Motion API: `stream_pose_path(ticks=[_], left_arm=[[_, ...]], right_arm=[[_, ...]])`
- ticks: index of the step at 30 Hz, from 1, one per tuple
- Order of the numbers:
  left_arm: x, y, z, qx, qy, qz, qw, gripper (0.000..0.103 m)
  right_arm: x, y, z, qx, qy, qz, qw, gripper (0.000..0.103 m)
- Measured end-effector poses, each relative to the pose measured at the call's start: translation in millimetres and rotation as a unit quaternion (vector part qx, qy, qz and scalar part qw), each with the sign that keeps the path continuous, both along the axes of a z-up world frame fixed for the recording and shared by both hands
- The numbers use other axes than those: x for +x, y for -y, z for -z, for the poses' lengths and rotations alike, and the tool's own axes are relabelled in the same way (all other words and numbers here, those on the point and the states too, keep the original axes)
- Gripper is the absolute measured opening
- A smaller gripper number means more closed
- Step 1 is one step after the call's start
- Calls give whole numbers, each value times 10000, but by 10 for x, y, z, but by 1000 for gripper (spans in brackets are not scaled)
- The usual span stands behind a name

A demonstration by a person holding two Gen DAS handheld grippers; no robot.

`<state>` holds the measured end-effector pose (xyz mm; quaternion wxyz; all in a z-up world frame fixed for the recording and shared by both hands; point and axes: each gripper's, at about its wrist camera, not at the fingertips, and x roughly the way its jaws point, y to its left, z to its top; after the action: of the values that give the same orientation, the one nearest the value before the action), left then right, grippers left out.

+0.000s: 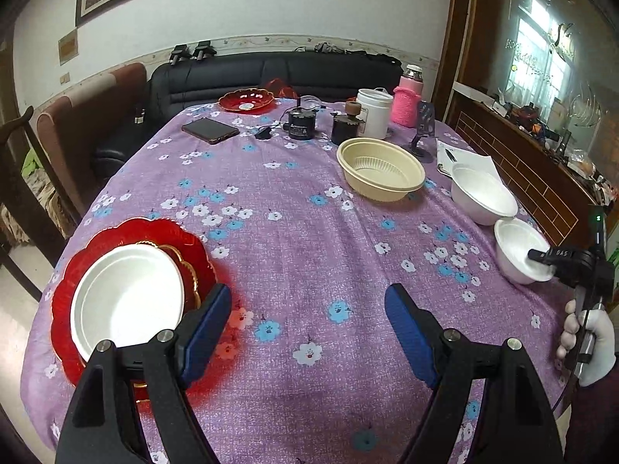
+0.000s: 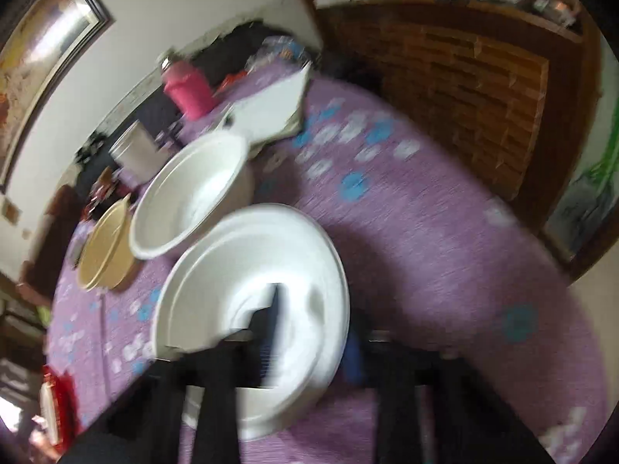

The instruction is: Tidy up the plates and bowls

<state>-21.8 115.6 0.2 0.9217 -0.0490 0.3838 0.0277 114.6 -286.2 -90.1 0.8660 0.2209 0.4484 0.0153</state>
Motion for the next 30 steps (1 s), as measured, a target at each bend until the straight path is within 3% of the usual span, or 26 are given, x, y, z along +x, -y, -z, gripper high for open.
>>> stream_pose_path(ticks=[3, 5, 8, 9, 11, 12, 22, 30], left_arm=[[23, -18, 29, -60, -50, -27, 10000, 81], [44, -13, 64, -122, -118, 11, 9999, 81], [44, 16, 94, -119, -164, 67, 9998, 81], [42, 23, 102, -93, -172, 79, 9998, 81], [42, 18, 116, -96, -199, 83, 9997, 81], [43, 17, 117, -100, -201, 82, 9997, 81], [142, 166, 229, -24, -377, 221, 9990, 81], [208, 185, 254, -114, -475, 196, 9986, 81]], right_arm=[[-62, -307, -19, 260, 87, -659, 9975, 17], [-98, -625, -5, 567, 42, -1400, 9885, 17], [-227, -1058, -22, 365, 175, -2030, 9783, 20], [-247, -1134, -14, 300, 196, -2048, 9781, 24], [-264, -1185, 26, 395, 243, -1944, 9798, 50], [-259, -1184, 44, 486, 298, -1850, 9811, 53], [-341, -945, -1, 672, 931, -1245, 9856, 55], [-288, -946, 38, 689, 749, -1219, 9873, 56]])
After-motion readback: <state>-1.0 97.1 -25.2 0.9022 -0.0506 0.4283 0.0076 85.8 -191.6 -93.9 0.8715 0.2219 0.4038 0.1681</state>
